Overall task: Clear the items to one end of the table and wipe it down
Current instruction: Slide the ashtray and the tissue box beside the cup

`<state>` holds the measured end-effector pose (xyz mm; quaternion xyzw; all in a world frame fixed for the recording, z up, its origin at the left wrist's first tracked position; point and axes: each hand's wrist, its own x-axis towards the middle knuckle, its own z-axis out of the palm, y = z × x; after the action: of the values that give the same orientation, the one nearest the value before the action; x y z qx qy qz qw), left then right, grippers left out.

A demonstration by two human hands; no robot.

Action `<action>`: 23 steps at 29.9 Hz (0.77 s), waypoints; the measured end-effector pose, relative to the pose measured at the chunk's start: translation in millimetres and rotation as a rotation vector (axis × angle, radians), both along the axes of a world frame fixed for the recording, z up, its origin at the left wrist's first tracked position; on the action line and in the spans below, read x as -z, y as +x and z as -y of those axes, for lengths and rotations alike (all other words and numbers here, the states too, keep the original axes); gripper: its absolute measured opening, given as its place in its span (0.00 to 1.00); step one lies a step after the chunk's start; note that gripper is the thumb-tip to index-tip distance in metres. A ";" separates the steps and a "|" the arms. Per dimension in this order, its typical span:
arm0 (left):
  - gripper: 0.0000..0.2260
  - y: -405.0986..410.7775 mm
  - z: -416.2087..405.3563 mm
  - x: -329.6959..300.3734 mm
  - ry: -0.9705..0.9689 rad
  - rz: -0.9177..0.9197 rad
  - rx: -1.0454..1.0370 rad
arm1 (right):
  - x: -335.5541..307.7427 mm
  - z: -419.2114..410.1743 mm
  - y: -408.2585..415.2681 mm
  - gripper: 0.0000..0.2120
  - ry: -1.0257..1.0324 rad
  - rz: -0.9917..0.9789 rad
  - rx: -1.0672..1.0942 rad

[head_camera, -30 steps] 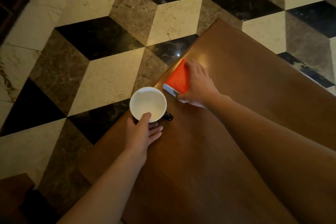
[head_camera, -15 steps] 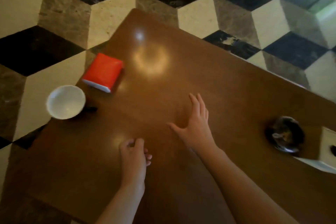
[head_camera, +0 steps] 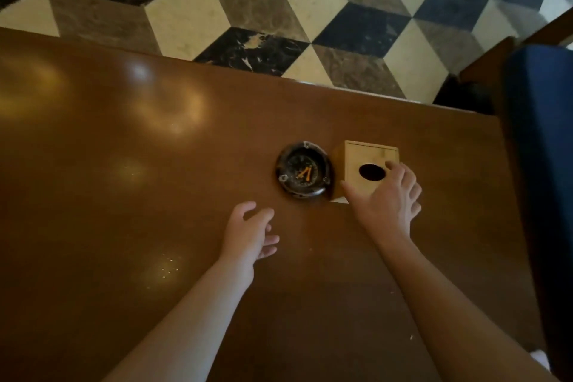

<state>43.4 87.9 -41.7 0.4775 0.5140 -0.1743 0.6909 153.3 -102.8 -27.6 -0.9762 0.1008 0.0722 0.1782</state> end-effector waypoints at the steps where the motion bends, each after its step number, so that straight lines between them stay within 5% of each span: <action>1: 0.22 12.3 8.4 4.1 -0.009 -0.012 -0.005 | 5.0 8.4 11.0 0.51 -0.011 -0.046 0.012; 4: 0.28 47.0 34.3 21.7 -0.031 -0.043 -0.035 | 25.3 30.1 40.5 0.60 0.014 -0.171 0.031; 8: 0.20 75.6 50.7 40.1 -0.108 -0.044 -0.111 | 43.7 32.9 61.9 0.65 0.055 -0.263 -0.007; 23: 0.18 34.4 -18.0 27.7 -0.070 0.058 -0.535 | 31.0 -39.5 55.2 0.57 -0.071 -0.231 -0.240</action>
<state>77.7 106.0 -69.4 0.3054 0.5954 0.0104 0.7431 208.5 -63.3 -58.5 -0.9720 0.0060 0.2012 0.1211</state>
